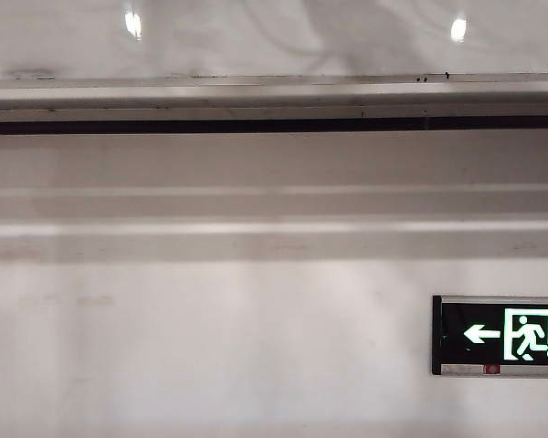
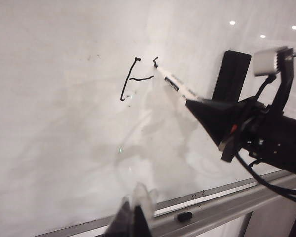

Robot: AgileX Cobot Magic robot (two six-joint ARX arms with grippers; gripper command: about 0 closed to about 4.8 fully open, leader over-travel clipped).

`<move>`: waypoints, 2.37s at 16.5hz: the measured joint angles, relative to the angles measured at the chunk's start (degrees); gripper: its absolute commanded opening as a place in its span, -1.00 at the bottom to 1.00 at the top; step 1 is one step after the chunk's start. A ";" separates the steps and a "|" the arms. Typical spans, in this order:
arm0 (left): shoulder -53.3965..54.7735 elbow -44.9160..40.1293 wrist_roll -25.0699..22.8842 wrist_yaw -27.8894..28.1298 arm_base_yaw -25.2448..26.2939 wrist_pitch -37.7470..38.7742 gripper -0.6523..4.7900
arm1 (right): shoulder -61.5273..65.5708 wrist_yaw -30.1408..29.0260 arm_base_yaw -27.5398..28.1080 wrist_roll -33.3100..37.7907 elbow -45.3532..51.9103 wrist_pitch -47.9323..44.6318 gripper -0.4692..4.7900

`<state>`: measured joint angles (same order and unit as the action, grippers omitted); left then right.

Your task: Take a marker from the whiteboard tray, write "Hi!" on the whiteboard, and then put the marker back vertically into the whiteboard tray.

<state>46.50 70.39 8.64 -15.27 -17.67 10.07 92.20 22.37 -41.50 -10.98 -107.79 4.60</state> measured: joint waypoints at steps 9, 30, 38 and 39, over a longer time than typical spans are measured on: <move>0.00 0.00 0.00 0.00 0.00 -0.02 -0.78 | 0.00 0.11 -0.07 1.90 -0.04 6.05 -0.83; 0.00 0.00 0.00 -0.02 0.00 -0.02 -0.78 | -2.86 0.37 1.49 2.95 0.07 6.88 -0.83; 0.00 0.00 0.22 -0.04 0.00 -0.02 -0.78 | -2.91 0.37 1.55 3.10 0.04 11.37 -0.83; 0.02 0.00 0.24 -0.04 0.00 -0.02 -0.78 | -2.91 0.37 1.55 3.17 0.07 12.52 -0.83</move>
<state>46.52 70.39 8.88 -15.31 -17.67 10.04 89.30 22.74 -39.94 -7.81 -107.72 17.12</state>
